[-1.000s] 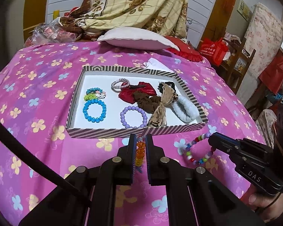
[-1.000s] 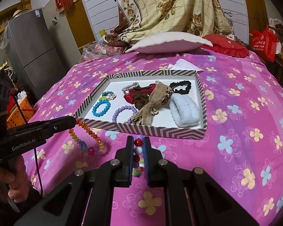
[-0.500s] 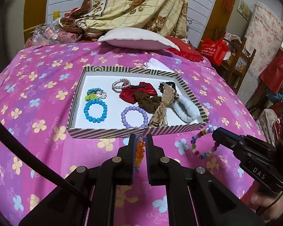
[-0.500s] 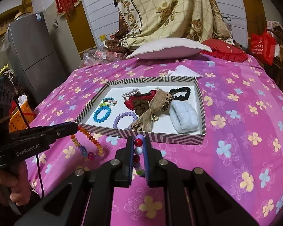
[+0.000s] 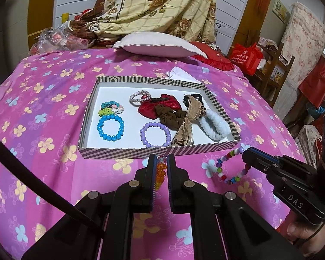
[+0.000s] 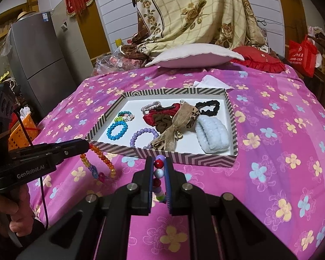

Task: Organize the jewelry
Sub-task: 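Carry the orange strand with the left tool while the right tool carries the multicolour bracelet toward the box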

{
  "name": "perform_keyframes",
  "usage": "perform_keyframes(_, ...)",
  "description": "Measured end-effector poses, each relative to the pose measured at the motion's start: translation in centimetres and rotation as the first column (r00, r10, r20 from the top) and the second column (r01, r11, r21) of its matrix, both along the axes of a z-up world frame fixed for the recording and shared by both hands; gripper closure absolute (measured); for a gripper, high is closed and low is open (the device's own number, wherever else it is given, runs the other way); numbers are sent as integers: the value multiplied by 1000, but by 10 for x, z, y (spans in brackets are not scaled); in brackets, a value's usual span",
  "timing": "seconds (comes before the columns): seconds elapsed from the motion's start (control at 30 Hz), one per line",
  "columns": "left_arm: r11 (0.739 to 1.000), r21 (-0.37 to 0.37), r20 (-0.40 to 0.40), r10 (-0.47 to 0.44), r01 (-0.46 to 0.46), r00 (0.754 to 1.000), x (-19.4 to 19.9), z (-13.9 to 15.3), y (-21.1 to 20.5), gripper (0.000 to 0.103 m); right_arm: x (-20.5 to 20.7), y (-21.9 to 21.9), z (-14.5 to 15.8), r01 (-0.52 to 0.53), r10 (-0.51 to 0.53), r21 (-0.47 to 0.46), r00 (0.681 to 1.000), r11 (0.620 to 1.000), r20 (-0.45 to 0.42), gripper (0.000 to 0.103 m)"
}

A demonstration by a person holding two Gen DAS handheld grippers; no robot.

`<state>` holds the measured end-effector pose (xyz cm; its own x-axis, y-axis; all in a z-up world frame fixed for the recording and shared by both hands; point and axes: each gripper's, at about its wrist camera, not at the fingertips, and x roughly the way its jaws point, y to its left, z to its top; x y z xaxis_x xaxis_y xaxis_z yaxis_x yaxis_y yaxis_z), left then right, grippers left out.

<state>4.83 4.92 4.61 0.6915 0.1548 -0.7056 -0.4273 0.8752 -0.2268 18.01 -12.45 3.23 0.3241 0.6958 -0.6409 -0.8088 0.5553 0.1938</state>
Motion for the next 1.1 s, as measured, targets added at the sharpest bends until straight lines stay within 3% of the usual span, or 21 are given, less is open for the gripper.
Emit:
perform_keyframes(0.6, 1000, 0, 6, 0, 0, 1000, -1, 2, 1, 103, 2, -3, 11, 9, -10, 41, 1000, 999, 27, 93)
perform_keyframes(0.87, 999, -33, 114, -21, 25, 993, -9, 31, 24, 103, 4, 10, 33, -7, 2, 98, 999, 995, 41, 93)
perform_keyframes(1.1, 1000, -17, 123, 17, -15, 992, 9, 54, 64, 103, 20, 45, 51, -34, 30, 100, 999, 994, 40, 93)
